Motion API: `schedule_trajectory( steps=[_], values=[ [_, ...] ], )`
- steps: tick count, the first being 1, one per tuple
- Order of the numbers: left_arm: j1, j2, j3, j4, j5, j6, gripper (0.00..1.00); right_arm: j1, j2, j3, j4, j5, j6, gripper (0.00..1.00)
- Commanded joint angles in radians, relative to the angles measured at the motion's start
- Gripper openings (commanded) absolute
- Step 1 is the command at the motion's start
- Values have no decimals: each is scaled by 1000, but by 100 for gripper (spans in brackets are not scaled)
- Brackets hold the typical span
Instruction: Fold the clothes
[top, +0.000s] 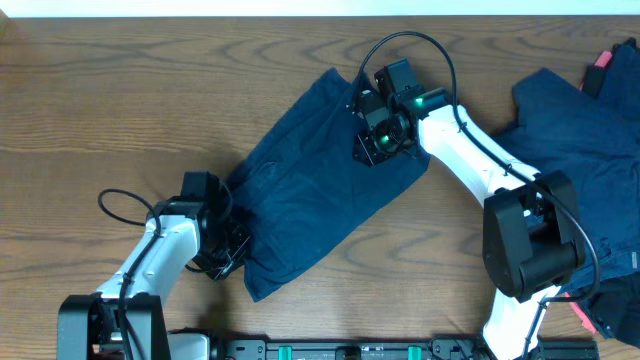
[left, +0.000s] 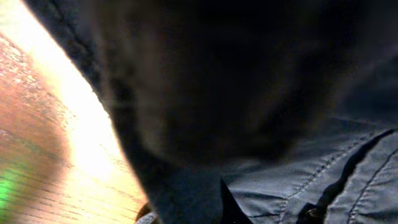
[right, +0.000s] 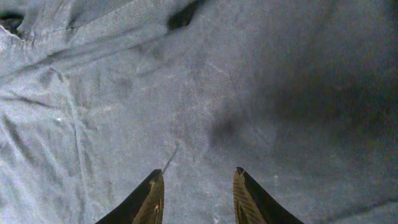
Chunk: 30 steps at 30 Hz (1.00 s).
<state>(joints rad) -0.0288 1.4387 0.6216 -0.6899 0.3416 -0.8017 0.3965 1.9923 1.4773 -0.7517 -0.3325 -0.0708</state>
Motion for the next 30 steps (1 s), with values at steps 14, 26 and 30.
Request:
schedule_trajectory(
  steps=[14, 26, 30],
  values=[
    [1, 4, 494, -418, 26, 268, 6, 63, 7, 0, 6, -173, -1, 5],
    [-3, 4, 662, -428, 158, 286, 6, 244, 138, 0, 106, -162, 132, 3],
    [-3, 4, 708, -412, 157, 286, 6, 290, 187, 0, 131, -173, 191, 1]
  ],
)
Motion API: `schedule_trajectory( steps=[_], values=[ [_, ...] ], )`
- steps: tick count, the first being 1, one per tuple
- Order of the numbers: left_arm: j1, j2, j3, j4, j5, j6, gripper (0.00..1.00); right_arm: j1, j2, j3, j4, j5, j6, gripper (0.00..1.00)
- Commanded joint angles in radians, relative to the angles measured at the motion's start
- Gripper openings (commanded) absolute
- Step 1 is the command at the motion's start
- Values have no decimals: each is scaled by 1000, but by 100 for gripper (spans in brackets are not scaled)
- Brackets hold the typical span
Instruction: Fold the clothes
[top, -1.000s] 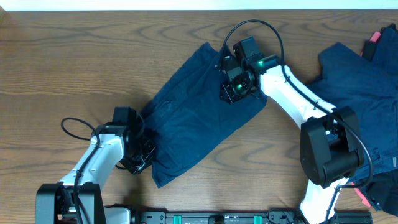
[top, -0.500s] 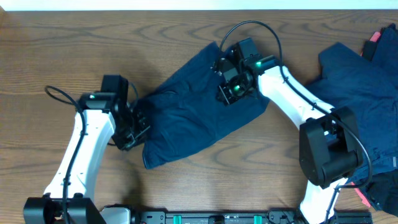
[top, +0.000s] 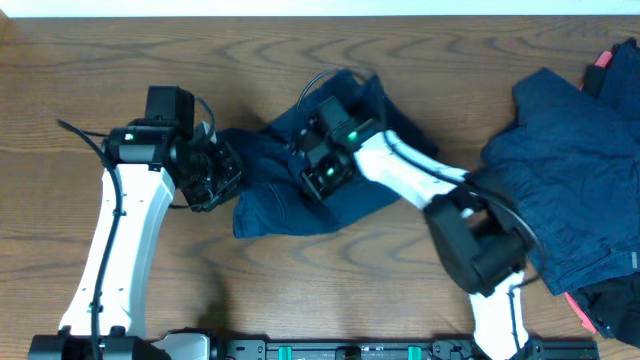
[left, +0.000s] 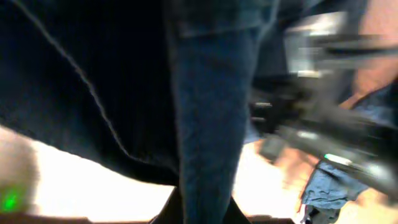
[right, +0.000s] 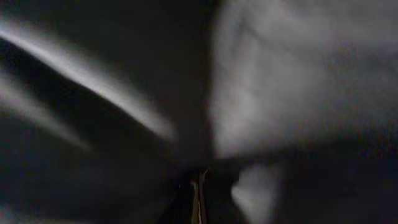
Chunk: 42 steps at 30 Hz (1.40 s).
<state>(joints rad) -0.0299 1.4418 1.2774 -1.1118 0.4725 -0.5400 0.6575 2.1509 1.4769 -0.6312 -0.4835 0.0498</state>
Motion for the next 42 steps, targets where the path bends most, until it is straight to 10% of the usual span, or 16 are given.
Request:
schedule_trajectory(
  steps=[1, 14, 26, 42],
  values=[
    [-2, 1, 59, 23, 26, 24, 6, 39, 31, 0, 19, -37, 75, 1],
    [-67, 2, 66, 118, 26, 33, 6, 129, 18, 4, 114, 21, 122, 1],
    [-180, 61, 65, 138, -145, 35, 6, -145, -230, 31, -89, 169, 120, 1],
    [-344, 146, 65, 349, -76, -4, 6, -290, -68, -23, -252, 203, 39, 1]
  ],
)
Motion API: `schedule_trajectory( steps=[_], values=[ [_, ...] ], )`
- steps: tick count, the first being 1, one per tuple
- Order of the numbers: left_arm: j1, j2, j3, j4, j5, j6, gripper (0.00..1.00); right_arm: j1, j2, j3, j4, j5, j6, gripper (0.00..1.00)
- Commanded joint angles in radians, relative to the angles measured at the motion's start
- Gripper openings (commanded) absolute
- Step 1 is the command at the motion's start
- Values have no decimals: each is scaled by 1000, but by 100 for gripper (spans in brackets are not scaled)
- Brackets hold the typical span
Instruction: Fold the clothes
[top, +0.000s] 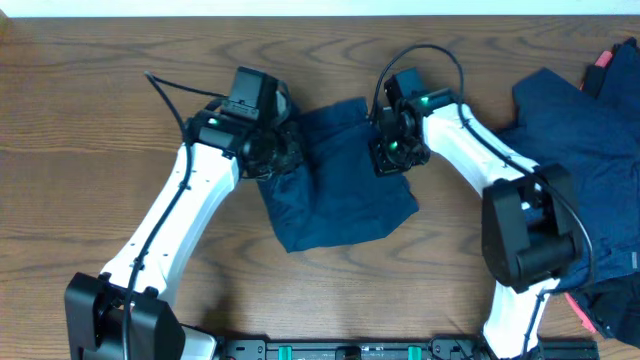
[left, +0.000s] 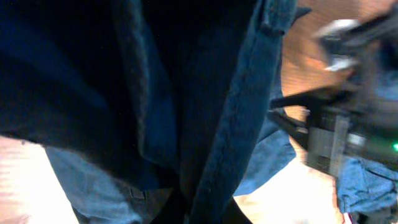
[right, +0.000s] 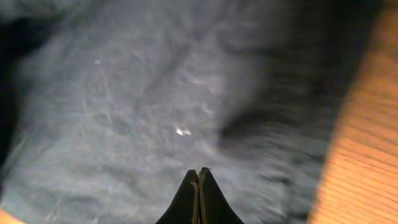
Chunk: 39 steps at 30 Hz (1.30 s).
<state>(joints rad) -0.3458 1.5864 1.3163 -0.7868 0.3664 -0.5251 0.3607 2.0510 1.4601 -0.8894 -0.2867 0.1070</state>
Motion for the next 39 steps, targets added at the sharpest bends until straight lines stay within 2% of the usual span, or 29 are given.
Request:
schedule_trajectory(
  steps=[1, 4, 6, 9, 18, 23, 33, 39],
  values=[
    [-39, 2, 26, 36, 39, -18, 6, 12, 47, -6, 7, 6, -19, 1],
    [-66, 2, 26, 51, 44, -19, 7, 24, 86, -7, 7, 6, -19, 1],
    [-82, 2, 26, 53, 44, -20, 13, 34, 108, -7, 9, 7, -19, 1],
    [-101, 2, 26, 63, 44, -38, 14, 45, 122, -7, 16, 7, -19, 1],
    [-177, 2, 26, 137, 29, -118, 14, 76, 128, -7, 18, 11, -18, 1],
    [-236, 19, 26, 153, -61, -163, 14, 78, 128, -7, 17, 14, -18, 1],
    [-295, 125, 26, 191, -73, -169, 14, 78, 126, -7, 6, 29, 14, 1],
    [-293, 137, 26, 192, -106, -168, 14, 35, 71, 36, -80, 45, 50, 1]
  ],
)
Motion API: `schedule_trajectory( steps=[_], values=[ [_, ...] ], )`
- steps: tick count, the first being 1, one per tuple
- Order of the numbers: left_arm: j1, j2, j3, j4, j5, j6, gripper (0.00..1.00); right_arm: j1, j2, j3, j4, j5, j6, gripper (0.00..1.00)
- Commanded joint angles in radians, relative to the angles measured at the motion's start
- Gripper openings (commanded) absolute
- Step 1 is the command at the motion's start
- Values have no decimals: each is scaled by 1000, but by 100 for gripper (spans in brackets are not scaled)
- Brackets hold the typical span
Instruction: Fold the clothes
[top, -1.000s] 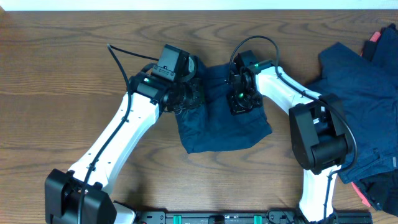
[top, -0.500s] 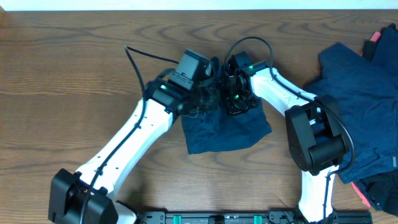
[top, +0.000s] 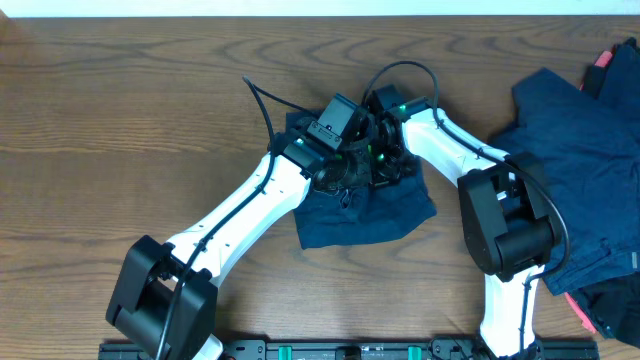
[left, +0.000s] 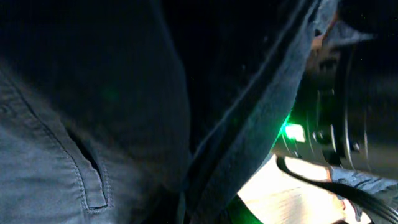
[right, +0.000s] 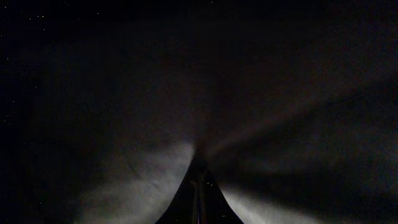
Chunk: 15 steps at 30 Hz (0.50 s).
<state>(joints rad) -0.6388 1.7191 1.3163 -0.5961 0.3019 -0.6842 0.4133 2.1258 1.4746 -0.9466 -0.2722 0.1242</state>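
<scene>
A dark blue garment (top: 370, 212) lies folded into a small block at the table's middle. My left gripper (top: 345, 182) is over its upper part, shut on a fold of the cloth; in the left wrist view the garment (left: 93, 112) with a stitched pocket fills the frame and runs into the left gripper (left: 181, 208). Just to its right, my right gripper (top: 383, 160) is pressed close to it. In the right wrist view the right gripper (right: 199, 190) is shut, pinching dark cloth (right: 137, 180) that fans out from the tips.
A heap of more dark blue clothes (top: 570, 150) covers the table's right side, with a red item (top: 600, 58) at its far corner. Bare wooden table (top: 120, 100) stretches to the left. The right arm's green light (left: 292, 132) shows beside the cloth.
My left gripper has moved right from the garment's left edge, with the cloth in it, to right beside the right gripper. The garment is now narrower. The right gripper has barely shifted.
The garment first lay spread diagonally, my left gripper at its lower left corner, the right open over its upper part. Then both were shut on bunched cloth. Later it lay folded at the middle, one gripper at each side; now both grippers meet over it.
</scene>
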Motion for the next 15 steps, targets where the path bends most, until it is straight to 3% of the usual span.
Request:
schedule_trajectory(
  steps=[1, 9, 15],
  values=[
    [0, 4, 26, 1, -53, -10, 14, -29, -18, 29, -31, 43, 39, 1],
    [-1, 4, 26, 48, -87, -10, 14, -142, -68, 23, -51, 220, 39, 1],
    [-1, 6, 26, 87, -87, -10, 14, -172, -64, -29, -37, 242, 39, 1]
  ],
)
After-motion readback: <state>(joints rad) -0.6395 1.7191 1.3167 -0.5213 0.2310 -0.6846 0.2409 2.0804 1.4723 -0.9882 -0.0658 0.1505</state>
